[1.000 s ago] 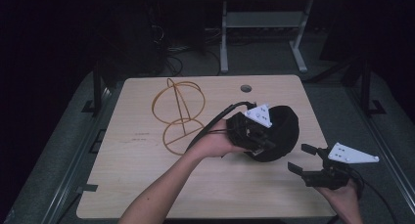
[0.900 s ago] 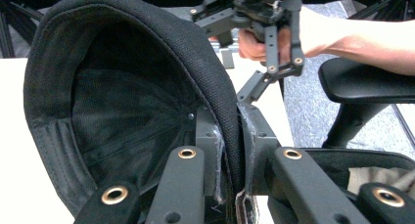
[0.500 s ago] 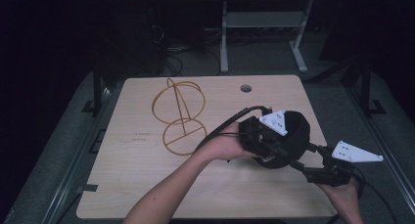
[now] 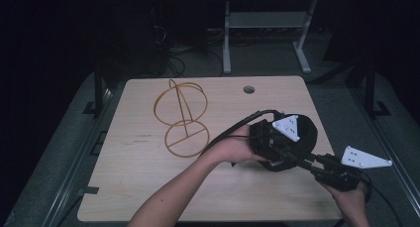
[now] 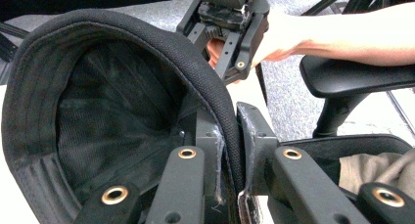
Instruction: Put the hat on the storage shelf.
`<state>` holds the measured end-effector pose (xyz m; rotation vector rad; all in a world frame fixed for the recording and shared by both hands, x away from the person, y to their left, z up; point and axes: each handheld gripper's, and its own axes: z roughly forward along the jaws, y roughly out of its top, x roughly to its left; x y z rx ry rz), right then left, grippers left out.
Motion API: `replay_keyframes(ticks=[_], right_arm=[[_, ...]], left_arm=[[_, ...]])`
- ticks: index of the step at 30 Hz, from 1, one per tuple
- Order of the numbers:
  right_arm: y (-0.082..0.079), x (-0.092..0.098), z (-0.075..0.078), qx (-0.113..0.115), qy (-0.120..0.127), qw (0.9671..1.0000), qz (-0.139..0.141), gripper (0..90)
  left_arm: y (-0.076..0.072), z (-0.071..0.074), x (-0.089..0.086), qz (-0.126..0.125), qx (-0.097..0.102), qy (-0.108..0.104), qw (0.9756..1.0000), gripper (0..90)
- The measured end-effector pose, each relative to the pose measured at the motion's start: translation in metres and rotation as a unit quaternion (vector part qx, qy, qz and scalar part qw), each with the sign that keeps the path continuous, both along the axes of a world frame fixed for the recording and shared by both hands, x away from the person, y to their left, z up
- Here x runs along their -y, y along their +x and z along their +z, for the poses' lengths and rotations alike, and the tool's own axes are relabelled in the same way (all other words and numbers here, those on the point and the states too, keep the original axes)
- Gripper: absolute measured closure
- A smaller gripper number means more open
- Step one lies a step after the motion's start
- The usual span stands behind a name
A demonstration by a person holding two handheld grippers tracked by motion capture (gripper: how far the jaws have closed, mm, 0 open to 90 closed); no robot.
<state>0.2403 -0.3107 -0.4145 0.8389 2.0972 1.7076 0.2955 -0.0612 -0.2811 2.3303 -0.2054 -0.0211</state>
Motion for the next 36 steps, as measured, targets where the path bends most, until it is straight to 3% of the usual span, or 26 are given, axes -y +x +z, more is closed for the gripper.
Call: replay_keyframes(ticks=[1, 5, 9, 13, 18, 23, 30, 36], right_arm=[[0.001, -0.002, 0.0, 0.004, 0.0, 1.0, 0.005, 75.5], [0.001, -0.004, 0.0, 0.009, 0.003, 0.9999, 0.009, 83.8], [-0.001, 0.0, 0.002, 0.008, 0.018, 0.9998, 0.005, 85.2], [-0.002, 0.002, 0.003, 0.005, 0.015, 0.9999, 0.001, 85.6], [-0.002, 0.004, 0.005, -0.006, 0.009, 0.9999, -0.004, 85.7], [-0.001, 0.011, 0.006, -0.016, 0.01, 0.9997, -0.014, 85.9], [0.0, 0.017, 0.012, -0.024, 0.002, 0.9995, -0.023, 85.9], [0.005, 0.021, 0.024, -0.027, -0.009, 0.9992, -0.028, 85.9]], left_arm=[[0.0, 0.001, -0.001, 0.001, 0.002, 0.0, 1.0, 80.3], [0.001, 0.0, -0.006, 0.007, 0.004, 0.001, 1.0, 80.3], [0.002, -0.002, -0.012, 0.022, 0.009, -0.002, 0.9997, 77.3], [0.004, -0.006, -0.015, 0.037, 0.015, 0.003, 0.9992, 73.1], [0.004, -0.007, -0.022, 0.057, 0.024, 0.003, 0.9981, 60.9], [0.005, -0.007, -0.045, 0.084, 0.029, -0.005, 0.996, 55.1], [0.003, -0.012, -0.069, 0.098, 0.03, -0.011, 0.9947, 52.4], [-0.003, -0.026, -0.096, 0.119, 0.03, -0.015, 0.9923, 50.5]])
